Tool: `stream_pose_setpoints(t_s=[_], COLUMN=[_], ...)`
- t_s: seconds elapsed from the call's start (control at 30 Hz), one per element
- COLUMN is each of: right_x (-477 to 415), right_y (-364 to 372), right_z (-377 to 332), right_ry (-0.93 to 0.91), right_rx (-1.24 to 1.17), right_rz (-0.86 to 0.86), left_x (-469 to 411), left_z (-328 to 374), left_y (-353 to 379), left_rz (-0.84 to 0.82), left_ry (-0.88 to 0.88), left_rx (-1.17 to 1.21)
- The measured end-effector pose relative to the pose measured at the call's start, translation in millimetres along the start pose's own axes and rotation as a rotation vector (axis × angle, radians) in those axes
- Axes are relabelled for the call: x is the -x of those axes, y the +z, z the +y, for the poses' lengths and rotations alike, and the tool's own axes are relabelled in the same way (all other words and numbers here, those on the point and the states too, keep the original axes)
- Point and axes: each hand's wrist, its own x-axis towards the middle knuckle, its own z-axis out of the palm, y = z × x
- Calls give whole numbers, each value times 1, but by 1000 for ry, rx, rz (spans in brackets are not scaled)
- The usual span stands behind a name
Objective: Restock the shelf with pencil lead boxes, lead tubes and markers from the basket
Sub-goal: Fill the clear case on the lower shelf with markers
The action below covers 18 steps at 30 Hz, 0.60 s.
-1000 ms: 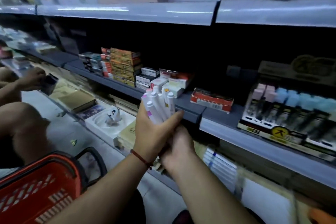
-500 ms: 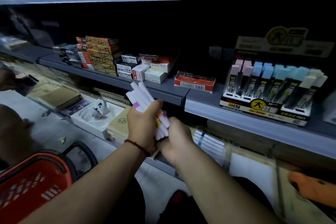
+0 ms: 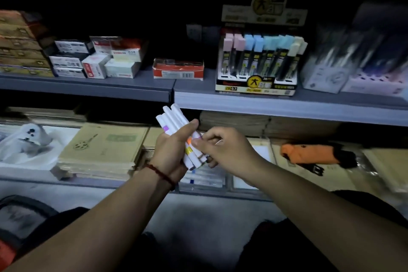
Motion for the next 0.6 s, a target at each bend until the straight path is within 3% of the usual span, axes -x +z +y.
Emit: stream_pose_setpoints(t_s=[0.17, 0.4, 0.6], right_x=[1, -17, -40], right_y=[-30, -62, -97], right_z=[44, 120, 189], right_ry=[205, 180, 156], right_rx=[-260, -19, 255], right_rz=[-18, 41, 79], left_x=[-17, -53, -76], left_z=[-33, -82, -117], left_y=[15, 17, -15], left_rz=[-51, -89, 56], left_ry=[-82, -138, -199], left_rx=[-89, -241, -531])
